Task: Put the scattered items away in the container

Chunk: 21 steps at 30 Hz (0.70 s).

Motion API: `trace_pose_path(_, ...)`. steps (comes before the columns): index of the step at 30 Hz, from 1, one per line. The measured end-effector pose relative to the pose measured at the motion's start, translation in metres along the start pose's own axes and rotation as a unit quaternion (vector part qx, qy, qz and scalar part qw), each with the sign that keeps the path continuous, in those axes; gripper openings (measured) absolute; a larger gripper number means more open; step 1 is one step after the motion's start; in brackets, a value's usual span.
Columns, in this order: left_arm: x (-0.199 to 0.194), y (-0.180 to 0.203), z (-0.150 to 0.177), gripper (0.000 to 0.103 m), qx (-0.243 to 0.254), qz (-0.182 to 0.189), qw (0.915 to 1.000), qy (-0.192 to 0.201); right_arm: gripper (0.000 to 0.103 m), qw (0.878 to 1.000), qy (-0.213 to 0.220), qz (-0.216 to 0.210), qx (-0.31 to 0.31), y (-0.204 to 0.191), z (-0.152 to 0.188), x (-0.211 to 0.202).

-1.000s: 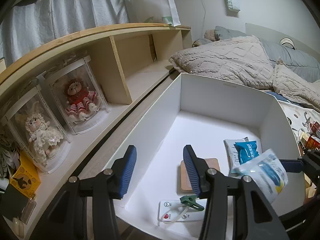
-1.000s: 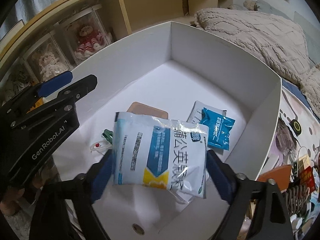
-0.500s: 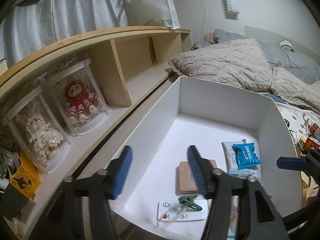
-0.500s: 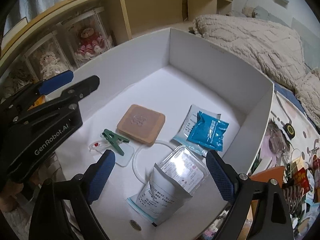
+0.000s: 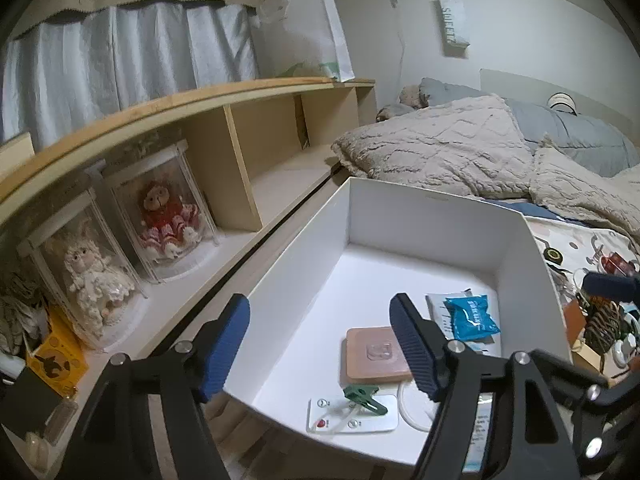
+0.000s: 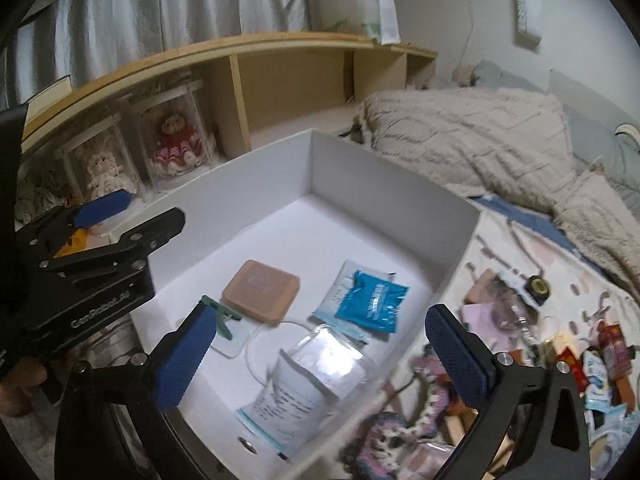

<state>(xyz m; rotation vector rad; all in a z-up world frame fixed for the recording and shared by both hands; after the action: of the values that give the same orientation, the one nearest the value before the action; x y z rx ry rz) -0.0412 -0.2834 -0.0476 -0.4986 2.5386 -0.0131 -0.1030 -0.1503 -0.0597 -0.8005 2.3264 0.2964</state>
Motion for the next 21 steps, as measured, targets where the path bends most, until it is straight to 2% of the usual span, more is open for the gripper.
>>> trace_pose_path(6,-0.025,0.013,-0.001,0.091,0.006,-0.011,0.9998,0.014,0.103,1.0,0.011,0.016,0.014,0.023,0.007,-0.021)
trace_pose_path(9,-0.037,0.021,0.003,0.096,-0.001,0.001,0.9998,0.02,0.103,0.999,0.019,0.026,0.014,0.034,0.011,-0.034)
trace_pose_path(12,-0.05,0.028,0.006,0.099,-0.021,0.01,0.9993,0.029,0.103,0.999,0.031,0.037,0.012,0.044,0.015,-0.048)
trace_pose_path(15,-0.064,0.038,0.008,0.103,-0.04,0.037,0.9976,0.042,0.103,0.998,0.043,0.051,0.003,0.053,0.021,-0.063)
trace_pose_path(21,-0.09,0.065,0.012,0.103,-0.034,0.055,0.9963,0.055,0.103,0.996,0.06,0.072,0.0,0.07,0.038,-0.088)
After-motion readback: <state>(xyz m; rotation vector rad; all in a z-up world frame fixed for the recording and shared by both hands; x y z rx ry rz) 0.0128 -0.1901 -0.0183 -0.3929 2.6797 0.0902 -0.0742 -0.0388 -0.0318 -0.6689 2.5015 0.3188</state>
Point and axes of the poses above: each gripper's, at about its wrist camera, not at the fingertips, and x roughly the way its jaws point, y to its right, z to its underside, the point moved 7 cm from there along x, roughly the way its jaws point, and after that the axes turned 5 degrees about z, right-handed, at the moved point
